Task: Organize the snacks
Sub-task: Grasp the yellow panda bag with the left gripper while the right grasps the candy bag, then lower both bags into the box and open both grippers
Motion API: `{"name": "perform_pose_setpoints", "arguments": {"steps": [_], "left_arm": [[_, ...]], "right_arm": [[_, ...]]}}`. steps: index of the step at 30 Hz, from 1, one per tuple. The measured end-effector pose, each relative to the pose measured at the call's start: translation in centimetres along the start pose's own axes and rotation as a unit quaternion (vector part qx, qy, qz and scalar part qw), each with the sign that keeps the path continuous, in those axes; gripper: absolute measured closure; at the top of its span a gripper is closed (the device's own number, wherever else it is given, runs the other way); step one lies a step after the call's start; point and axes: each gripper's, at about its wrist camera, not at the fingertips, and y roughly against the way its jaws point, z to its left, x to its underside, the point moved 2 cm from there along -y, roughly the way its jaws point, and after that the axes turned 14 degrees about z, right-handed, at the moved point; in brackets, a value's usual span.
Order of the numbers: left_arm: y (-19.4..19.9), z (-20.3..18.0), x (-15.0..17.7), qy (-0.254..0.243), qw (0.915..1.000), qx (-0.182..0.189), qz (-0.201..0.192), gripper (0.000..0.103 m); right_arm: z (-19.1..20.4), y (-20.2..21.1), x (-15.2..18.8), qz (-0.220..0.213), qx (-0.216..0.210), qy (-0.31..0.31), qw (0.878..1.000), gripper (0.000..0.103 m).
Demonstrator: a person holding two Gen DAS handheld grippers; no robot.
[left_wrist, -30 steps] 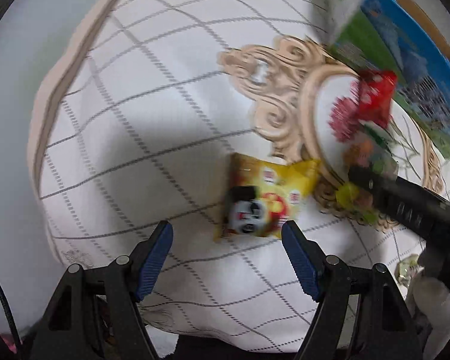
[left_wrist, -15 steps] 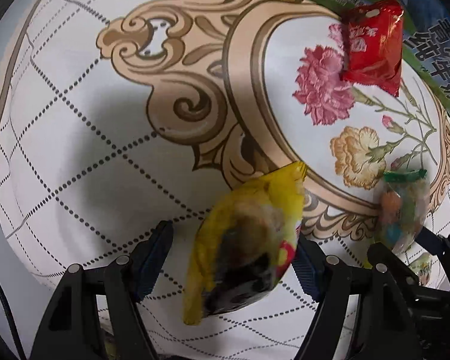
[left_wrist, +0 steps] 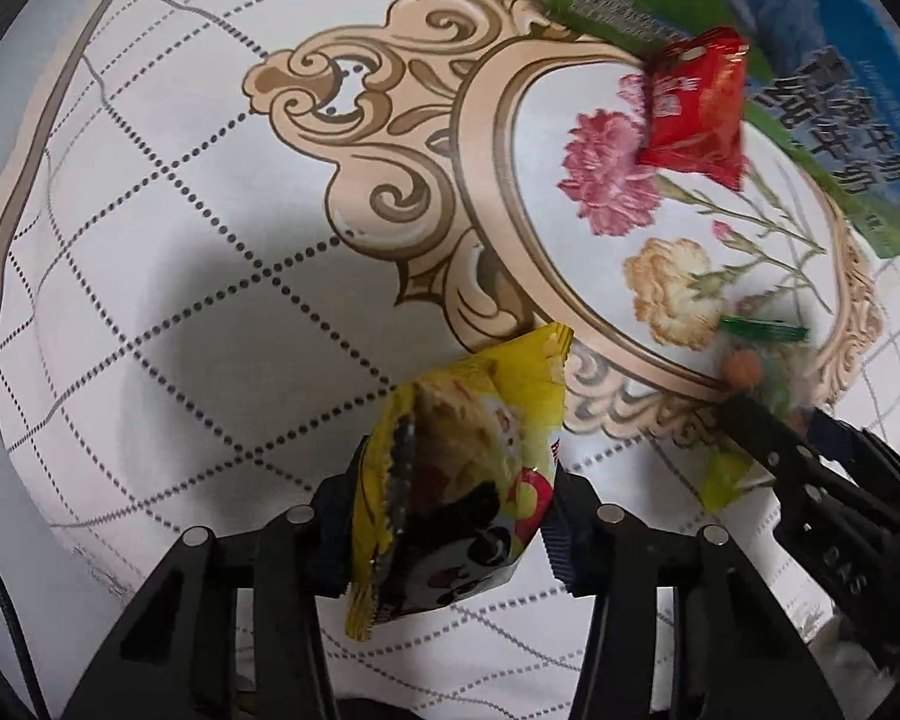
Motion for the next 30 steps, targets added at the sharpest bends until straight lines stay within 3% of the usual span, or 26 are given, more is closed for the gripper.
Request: {"name": "perform_pose_setpoints", "arguments": {"steps": [9,16,24,30], "left_arm": [[5.4,-1.9,2.9,-0.032,0.9984,0.043,-0.018,0.058],[11.9,-5.7,2.8,-0.074,0.9921,0.082,-0.059,0.058],[19.2,-9.8,-1.2,-0.139,0.9795,0.105,-0.101,0.058],[22.8,-12.8,-6.6,-0.161,0.9753,0.078,-0.129,0.058]], "right_arm": [[-3.4,3.8,3.5,-0.012,-0.053,-0.009,0.998,0.048],[-5.4,11.0,4.6,-0.067,-0.085,-0.011,0.994,0.048],[-7.3,20.2,2.3,-0.158,-0.110,-0.024,0.981,0.048],[-9.1,25.0,-2.9,-0.205,-0.079,-0.027,0.975,0.048]]}}
